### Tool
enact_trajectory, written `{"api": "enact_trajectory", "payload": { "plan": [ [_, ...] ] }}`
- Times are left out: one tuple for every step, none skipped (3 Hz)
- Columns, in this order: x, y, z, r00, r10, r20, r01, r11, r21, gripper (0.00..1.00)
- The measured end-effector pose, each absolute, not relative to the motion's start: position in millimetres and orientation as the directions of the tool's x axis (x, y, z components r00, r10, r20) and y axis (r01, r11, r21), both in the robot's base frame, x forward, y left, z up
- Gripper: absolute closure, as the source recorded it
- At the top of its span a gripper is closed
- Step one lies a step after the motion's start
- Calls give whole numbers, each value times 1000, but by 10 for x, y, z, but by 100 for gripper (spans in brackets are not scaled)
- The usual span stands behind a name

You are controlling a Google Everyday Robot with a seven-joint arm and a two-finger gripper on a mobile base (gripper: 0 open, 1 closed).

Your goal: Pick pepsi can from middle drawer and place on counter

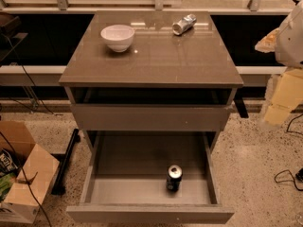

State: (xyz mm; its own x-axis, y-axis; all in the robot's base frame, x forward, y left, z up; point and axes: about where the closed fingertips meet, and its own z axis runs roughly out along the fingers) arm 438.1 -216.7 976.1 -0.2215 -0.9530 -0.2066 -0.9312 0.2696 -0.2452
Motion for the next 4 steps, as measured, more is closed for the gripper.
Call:
{"api": "enact_trajectory", "payload": {
  "plan": [
    [4381,-2167,9761,-222,-953,-207,-931,270,-245,0],
    [4417,-2116,9650,-227,-938,-263,-924,292,-245,0],
    [4565,-1975,9186,-242,-863,-443,-904,367,-221,0],
    [4682,-1905,8863,-245,-821,-516,-900,390,-194,0]
  ]
}}
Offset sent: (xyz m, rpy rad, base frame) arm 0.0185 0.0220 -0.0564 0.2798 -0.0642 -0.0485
